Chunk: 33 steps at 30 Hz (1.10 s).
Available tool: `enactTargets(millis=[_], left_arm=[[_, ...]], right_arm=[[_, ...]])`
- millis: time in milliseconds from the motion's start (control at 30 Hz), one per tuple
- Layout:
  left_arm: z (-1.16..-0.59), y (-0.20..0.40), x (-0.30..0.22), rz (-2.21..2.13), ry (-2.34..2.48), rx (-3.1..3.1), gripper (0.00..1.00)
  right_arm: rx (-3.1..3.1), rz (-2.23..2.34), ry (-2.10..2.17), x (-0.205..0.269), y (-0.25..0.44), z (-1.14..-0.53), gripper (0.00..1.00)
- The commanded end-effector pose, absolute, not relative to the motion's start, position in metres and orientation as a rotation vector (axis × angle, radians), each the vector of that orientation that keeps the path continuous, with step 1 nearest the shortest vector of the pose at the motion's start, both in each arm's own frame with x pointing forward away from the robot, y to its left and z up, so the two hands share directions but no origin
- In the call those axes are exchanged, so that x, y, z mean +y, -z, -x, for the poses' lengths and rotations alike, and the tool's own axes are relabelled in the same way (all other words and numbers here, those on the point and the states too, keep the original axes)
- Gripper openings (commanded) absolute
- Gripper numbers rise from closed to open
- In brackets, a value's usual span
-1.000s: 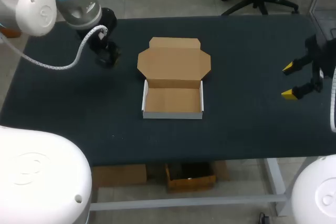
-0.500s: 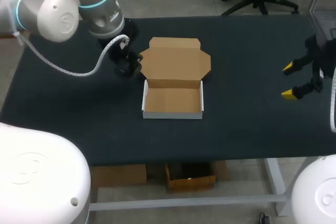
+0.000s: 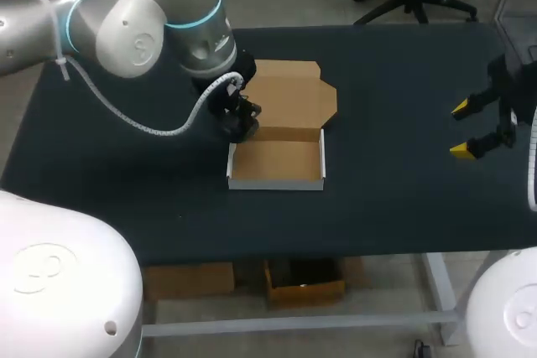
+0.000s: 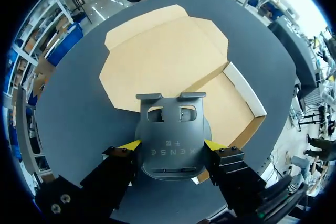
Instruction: Assemble the packaging by folding the flat box into shape, placing the metal phone stand inside, and closing the box properly
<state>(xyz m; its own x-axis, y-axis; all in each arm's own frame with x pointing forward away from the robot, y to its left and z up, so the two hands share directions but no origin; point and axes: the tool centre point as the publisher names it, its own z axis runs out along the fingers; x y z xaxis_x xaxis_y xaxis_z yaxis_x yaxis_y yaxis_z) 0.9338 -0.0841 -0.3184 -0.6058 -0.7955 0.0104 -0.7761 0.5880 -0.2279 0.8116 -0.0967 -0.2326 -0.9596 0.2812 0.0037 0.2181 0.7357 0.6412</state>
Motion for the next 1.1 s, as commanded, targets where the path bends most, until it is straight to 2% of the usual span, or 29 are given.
enactTargets(millis=[33,1100], left_arm=[[-0.9302,0.3245,-0.103,1.343,0.275,2.712,0.0],[-0.9288,0.3276,-0.1093,1.343,0.26,2.72,0.0]], right_arm=[[2.837,-0.409,-1.033,-0.0969,0.2324,-0.8109,1.0],[2.837,-0.409,-1.033,-0.0969,0.2324,-0.8109,1.0]])
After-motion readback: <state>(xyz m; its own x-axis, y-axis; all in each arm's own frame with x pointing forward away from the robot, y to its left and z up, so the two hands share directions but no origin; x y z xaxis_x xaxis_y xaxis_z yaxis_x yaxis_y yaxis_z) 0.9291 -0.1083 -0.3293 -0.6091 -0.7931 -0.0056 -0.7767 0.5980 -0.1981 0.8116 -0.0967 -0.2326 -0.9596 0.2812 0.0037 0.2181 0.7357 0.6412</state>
